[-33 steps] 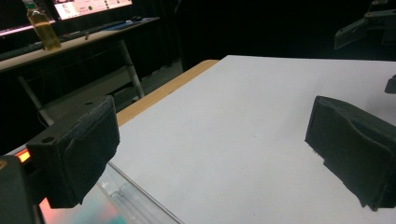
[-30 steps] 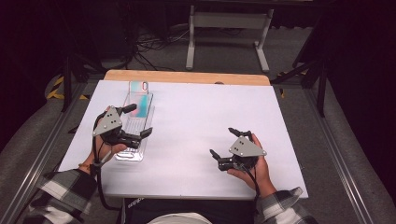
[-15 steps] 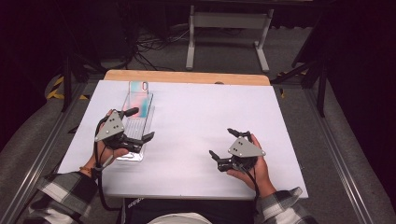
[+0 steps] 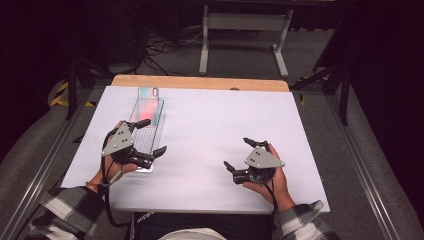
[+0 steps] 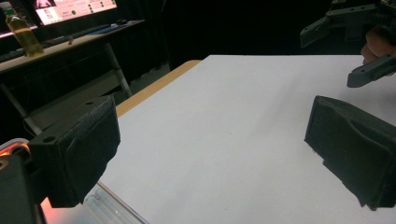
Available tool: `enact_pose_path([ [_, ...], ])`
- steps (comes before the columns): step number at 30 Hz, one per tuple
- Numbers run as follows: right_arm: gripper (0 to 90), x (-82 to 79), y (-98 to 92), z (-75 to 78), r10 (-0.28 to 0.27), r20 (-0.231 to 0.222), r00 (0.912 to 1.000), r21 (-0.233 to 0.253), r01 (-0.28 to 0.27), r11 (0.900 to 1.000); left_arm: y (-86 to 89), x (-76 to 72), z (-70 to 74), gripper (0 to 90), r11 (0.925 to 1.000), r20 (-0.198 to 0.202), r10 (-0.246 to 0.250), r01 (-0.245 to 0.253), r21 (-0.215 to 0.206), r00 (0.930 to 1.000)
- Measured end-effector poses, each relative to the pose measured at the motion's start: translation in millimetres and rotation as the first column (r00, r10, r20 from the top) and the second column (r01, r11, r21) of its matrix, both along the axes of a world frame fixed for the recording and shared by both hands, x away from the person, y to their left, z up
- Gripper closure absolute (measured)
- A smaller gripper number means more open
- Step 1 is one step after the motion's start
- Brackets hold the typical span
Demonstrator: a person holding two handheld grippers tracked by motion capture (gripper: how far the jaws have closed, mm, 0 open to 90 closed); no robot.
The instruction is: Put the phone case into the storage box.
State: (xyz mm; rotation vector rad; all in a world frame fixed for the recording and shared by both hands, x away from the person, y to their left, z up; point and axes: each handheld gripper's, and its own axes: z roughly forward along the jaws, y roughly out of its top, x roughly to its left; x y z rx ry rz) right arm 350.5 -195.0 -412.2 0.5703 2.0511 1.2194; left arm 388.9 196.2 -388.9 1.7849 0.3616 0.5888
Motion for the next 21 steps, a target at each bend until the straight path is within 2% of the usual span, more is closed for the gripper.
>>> enact_pose_path([
  [7, 7.2, -0.2, 0.4, -0.1, 0.002, 0.001, 1.0000, 0.001, -0.002, 1.000, -3.7, -4.4, -5.4, 3.8, 1.0000, -0.005, -0.008, 0.008, 0.004, 1.0000],
  [12, 7.1, -0.1, 1.0, -0.3, 0.006, 0.003, 1.0000, 0.001, -0.006, 1.000, -7.6, -10.1, -9.7, 3.9, 0.9995, -0.006, -0.024, 0.024, 0.022, 0.9997],
  [17, 7.2, -0.6, 1.7, -0.7, 0.008, -0.001, 1.0000, 0.005, -0.008, 1.000, -8.1, -13.3, -11.2, 4.1, 0.9995, -0.012, -0.029, 0.030, 0.010, 0.9995],
  [21, 7.2, -1.2, 2.3, -0.9, 0.013, -0.002, 0.9999, 0.004, -0.013, 1.000, -8.3, -15.3, -13.9, 4.4, 0.9992, -0.017, -0.033, 0.034, 0.021, 0.9993],
])
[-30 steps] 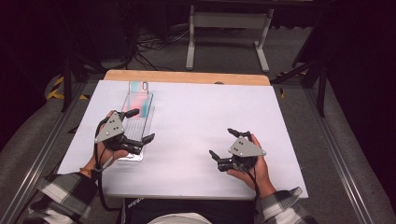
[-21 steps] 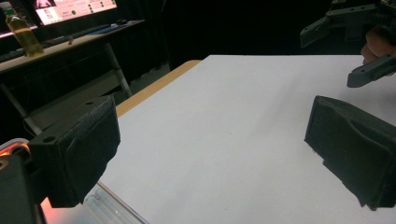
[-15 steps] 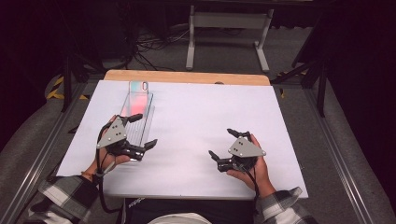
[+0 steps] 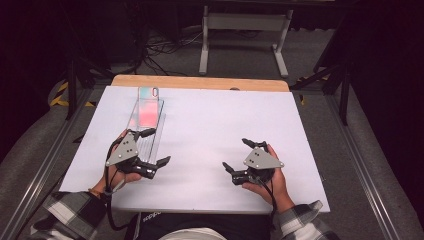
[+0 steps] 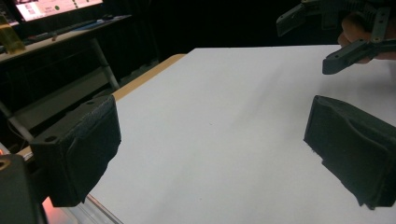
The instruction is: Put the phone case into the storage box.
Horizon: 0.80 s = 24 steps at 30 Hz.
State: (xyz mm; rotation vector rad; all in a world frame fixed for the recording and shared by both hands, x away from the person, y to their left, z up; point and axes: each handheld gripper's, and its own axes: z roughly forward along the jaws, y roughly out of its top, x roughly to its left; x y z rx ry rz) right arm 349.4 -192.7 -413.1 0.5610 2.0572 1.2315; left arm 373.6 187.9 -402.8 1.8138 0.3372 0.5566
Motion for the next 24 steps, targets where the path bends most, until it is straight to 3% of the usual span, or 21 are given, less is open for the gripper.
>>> enact_pose_path([
  [8, 7.1, -3.7, -2.3, 0.3, -0.002, -0.001, 1.0000, 0.011, 0.002, 1.000, -5.9, -7.4, -6.6, 4.5, 0.9999, 0.007, -0.011, 0.011, 0.007, 0.9999],
  [19, 6.8, -2.3, -3.7, -2.1, 0.011, -0.017, 0.9998, 0.008, -0.010, 1.000, -10.8, -13.9, -21.0, 4.3, 0.9995, -0.059, -0.022, 0.023, 0.023, 0.9980],
  [24, 6.6, -3.4, -3.8, -1.6, 0.016, -0.018, 0.9997, 0.008, -0.016, 1.000, -9.8, -13.9, -20.0, 4.3, 0.9995, -0.060, -0.027, 0.028, 0.015, 0.9978],
])
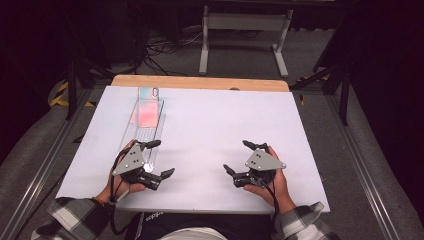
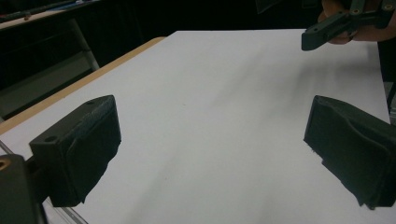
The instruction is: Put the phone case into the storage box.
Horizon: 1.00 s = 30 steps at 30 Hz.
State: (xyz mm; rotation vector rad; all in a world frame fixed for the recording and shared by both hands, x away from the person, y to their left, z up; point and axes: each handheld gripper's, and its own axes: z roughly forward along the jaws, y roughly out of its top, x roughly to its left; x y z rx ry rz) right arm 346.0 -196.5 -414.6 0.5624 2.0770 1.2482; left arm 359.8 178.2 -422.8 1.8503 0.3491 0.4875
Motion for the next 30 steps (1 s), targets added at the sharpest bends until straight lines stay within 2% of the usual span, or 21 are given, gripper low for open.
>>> enact_pose_path([
  [7, 6.7, -0.1, -0.1, 0.0, 0.006, 0.003, 1.0000, 0.007, -0.006, 1.000, 1.7, 2.9, -1.5, 4.3, 1.0000, -0.016, 0.002, -0.002, -0.002, 0.9999],
  [12, 6.9, -1.6, 3.7, -4.8, 0.008, 0.001, 1.0000, -0.012, -0.008, 1.000, 1.0, 1.9, -0.2, 4.3, 1.0000, -0.003, -0.001, 0.001, -0.002, 1.0000],
  [15, 7.0, -3.3, 3.3, -2.1, 0.007, 0.013, 0.9999, -0.003, -0.007, 1.000, 3.6, 1.6, 2.2, 4.3, 1.0000, 0.009, -0.003, 0.003, 0.003, 1.0000],
  [18, 6.9, -2.6, 2.7, -1.4, 0.000, 0.004, 1.0000, 0.007, 0.000, 1.000, 6.2, 2.7, 2.8, 4.3, 0.9999, -0.007, -0.003, 0.003, -0.016, 1.0000],
  [30, 7.9, -2.9, 4.1, -2.0, -0.001, 0.008, 1.0000, 0.001, 0.001, 1.000, 5.9, 3.5, 3.0, 4.2, 0.9999, -0.008, -0.009, 0.009, -0.012, 0.9999],
])
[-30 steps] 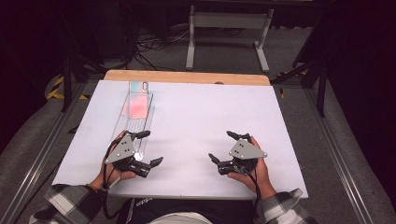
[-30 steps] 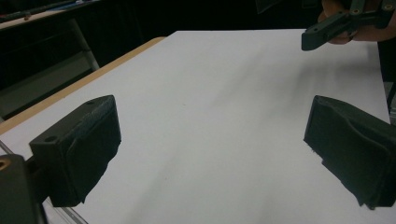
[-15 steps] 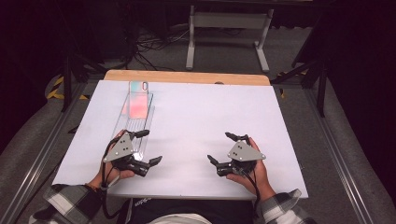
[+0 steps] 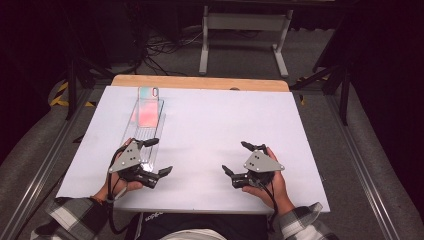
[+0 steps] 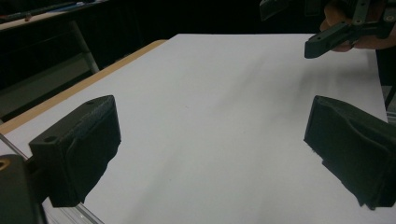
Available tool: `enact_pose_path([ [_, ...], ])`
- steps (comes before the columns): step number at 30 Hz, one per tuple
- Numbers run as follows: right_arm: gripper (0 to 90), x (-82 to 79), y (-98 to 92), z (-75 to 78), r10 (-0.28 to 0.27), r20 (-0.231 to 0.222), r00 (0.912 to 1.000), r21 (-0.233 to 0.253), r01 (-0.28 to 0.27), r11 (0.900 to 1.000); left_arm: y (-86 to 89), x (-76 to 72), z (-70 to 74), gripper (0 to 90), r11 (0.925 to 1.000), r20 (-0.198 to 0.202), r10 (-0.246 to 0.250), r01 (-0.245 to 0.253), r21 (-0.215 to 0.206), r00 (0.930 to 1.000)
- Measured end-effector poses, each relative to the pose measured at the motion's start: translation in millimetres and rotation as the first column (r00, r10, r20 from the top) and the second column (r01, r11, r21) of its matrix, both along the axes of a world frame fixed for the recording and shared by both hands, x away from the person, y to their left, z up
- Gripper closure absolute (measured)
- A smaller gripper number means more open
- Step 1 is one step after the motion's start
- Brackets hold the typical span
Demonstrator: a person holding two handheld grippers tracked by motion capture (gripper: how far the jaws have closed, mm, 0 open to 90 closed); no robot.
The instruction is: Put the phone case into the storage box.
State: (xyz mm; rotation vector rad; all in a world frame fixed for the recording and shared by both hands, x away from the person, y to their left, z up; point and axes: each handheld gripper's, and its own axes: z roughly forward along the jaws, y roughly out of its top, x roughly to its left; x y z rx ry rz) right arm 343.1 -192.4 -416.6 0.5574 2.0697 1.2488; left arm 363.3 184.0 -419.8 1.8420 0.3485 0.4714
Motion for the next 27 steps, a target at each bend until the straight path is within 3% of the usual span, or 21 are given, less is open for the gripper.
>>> enact_pose_path([
  [18, 7.8, -0.4, 1.8, -2.0, 0.006, 0.001, 1.0000, 0.000, -0.006, 1.000, 1.9, 2.6, 0.7, 4.3, 1.0000, 0.004, 0.004, -0.004, -0.005, 1.0000],
  [27, 7.8, 1.7, -1.1, -2.8, 0.008, -0.018, 0.9998, 0.013, -0.007, 1.000, -0.5, 3.2, 0.6, 4.5, 0.9999, -0.014, 0.007, -0.008, -0.012, 0.9999],
])
